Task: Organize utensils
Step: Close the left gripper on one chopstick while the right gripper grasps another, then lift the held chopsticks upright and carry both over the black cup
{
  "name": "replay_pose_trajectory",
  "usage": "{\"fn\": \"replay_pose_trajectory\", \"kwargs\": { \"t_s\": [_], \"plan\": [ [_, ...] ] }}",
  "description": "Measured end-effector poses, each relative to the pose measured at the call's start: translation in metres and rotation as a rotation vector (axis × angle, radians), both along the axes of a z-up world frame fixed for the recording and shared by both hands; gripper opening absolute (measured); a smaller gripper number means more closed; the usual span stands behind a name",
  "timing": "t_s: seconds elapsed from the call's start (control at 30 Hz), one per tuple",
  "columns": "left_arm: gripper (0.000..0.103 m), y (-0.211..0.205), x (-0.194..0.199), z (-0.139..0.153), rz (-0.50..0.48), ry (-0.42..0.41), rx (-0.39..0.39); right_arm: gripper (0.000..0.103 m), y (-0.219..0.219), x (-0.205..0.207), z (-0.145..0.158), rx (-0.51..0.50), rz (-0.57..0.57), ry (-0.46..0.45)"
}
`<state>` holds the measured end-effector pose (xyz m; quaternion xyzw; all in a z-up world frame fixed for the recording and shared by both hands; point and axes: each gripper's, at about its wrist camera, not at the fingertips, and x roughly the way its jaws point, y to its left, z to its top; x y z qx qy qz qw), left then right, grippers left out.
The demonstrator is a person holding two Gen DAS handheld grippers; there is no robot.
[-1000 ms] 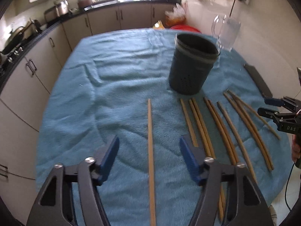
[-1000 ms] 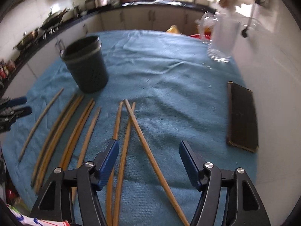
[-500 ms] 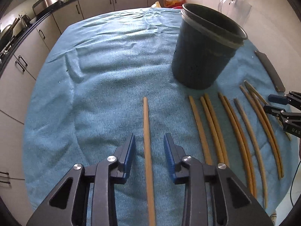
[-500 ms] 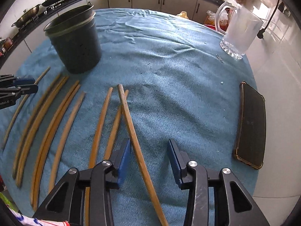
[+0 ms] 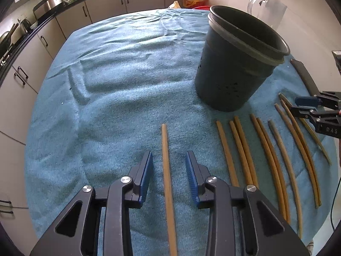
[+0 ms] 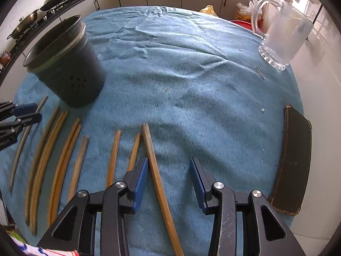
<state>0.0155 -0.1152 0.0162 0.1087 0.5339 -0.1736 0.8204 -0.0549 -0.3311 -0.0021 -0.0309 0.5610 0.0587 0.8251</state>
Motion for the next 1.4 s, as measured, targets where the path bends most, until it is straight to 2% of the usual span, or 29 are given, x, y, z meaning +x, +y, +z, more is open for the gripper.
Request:
{"fn": "replay_pose_trajectory", "kwargs": {
  "t_s": [0.03,0.07,0.1,0.2,0.3,0.53,0.77,1.07,1.4],
  "plan": [
    [0.015,0.000,0.001,0.001,0.003,-0.003,-0.008,0.030,0.001,0.001,0.001,0.009,0.002,-0.003],
    [0.005,0.002,0.001,0.001,0.011,-0.003,-0.018,0.012,0.003,0.004,0.001,0.013,0.003,-0.009],
    [0.005,0.004,0.002,0.003,0.029,0.007,-0.047,0.009,0.003,0.005,0.001,0.014,-0.002,-0.012],
    [0.005,0.014,0.001,0.012,0.074,-0.010,-0.100,0.008,0.000,0.004,0.005,0.036,-0.046,-0.037],
    [0.005,0.022,-0.015,0.035,0.081,-0.076,-0.126,0.008,-0.007,-0.010,0.020,0.066,-0.077,-0.097],
    [0.005,0.030,-0.072,0.099,0.052,-0.265,-0.185,0.008,-0.011,-0.062,0.078,0.107,-0.121,-0.275],
    [0.005,0.044,-0.130,0.143,0.054,-0.397,-0.268,0.008,-0.005,-0.127,0.128,0.126,-0.140,-0.442],
    [0.005,0.052,-0.183,0.171,0.061,-0.535,-0.315,0.008,0.006,-0.184,0.159,0.110,-0.174,-0.589],
    [0.005,0.052,-0.199,0.194,0.050,-0.598,-0.351,0.008,0.008,-0.204,0.186,0.105,-0.172,-0.670]
  ]
}}
